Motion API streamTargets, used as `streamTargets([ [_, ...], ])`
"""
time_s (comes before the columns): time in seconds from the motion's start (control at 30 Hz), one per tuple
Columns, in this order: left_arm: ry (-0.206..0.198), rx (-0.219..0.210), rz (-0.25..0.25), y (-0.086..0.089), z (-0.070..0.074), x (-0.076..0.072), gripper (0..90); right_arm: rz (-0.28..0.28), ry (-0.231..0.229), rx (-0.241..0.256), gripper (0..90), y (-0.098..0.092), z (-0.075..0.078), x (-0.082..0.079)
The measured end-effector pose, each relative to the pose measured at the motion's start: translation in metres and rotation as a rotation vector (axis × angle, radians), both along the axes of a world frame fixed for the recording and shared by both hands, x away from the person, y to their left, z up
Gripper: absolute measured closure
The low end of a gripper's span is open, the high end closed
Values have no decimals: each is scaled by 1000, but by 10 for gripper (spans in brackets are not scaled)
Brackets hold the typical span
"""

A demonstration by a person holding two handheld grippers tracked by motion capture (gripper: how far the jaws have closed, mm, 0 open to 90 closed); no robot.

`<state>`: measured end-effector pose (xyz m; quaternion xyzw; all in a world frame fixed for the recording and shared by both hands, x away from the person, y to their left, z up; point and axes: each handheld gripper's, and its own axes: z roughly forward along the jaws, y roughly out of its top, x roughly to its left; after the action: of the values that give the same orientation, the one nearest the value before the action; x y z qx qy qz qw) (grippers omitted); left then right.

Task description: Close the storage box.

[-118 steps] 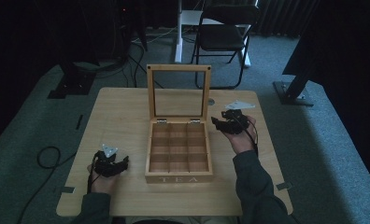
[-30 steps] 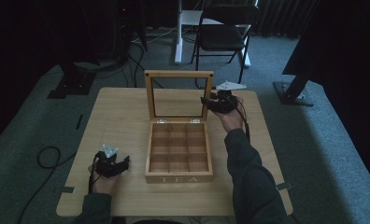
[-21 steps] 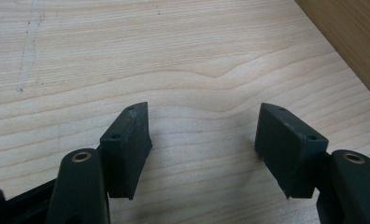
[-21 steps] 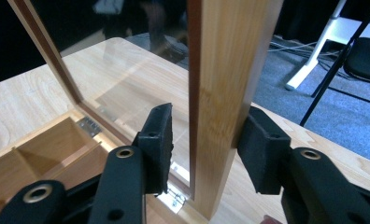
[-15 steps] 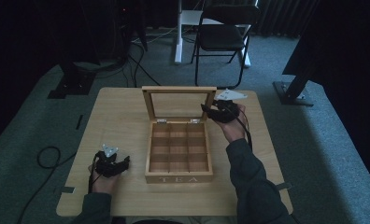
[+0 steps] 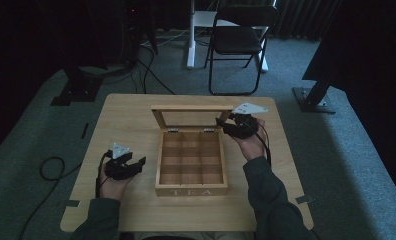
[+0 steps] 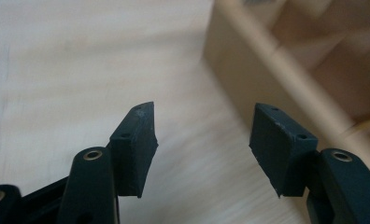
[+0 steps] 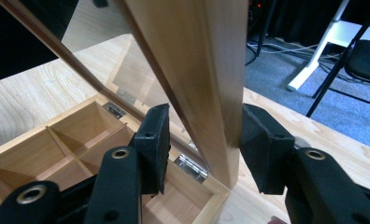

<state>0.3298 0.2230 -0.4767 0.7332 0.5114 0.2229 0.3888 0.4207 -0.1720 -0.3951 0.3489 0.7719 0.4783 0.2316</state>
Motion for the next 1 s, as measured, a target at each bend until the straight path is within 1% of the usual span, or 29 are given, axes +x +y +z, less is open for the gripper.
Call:
streamTargets([
  [0.03,-18,-5,-11,-3,7,1,408,-2,-2,1,528,0,0,-1],
  [0.07,-18,-5,-11,-3,7,1,407,-5,-4,-1,527,1,-1,-3],
  [0.1,-48,-5,-31,-8,21,3,407,-7,-8,-4,526,1,-1,-4],
  [0.17,-69,-7,-47,-13,33,6,423,-5,-9,-5,525,1,-2,-6],
  [0.2,-69,-7,-47,-13,33,6,439,-5,-9,-5,525,1,-2,-6],
  [0.23,-77,-11,-58,-17,42,9,457,-2,-9,-4,522,0,-3,-7],
  [0.27,-83,-13,-62,-19,47,11,483,-2,-8,-2,520,0,-3,-8],
  [0.33,-93,4,-64,-24,54,13,566,-1,-10,-1,515,0,-4,-9],
  [0.4,-102,5,-70,-28,61,14,620,-1,-11,-4,514,0,-4,-10],
  [0.43,-102,5,-70,-28,61,14,639,-1,-11,-4,514,0,-4,-10],
  [0.47,-118,1,-78,-32,66,14,653,1,-13,-7,512,0,-5,-12],
  [0.5,-118,1,-78,-32,66,14,663,1,-13,-7,512,0,-5,-12],
  [0.57,-130,-7,-78,-35,71,15,666,7,-14,-6,509,0,-6,-13],
  [0.63,-143,-31,-71,-37,76,15,666,10,-14,-6,507,0,-6,-14],
  [0.7,-148,-33,-69,-38,77,16,666,12,-15,-7,505,-1,-6,-15],
  [0.8,-161,-51,-61,-40,81,16,662,14,-13,-7,498,0,-7,-17],
  [1.0,-170,-51,-82,-45,83,15,683,21,-20,-16,491,-1,-10,-21],
])
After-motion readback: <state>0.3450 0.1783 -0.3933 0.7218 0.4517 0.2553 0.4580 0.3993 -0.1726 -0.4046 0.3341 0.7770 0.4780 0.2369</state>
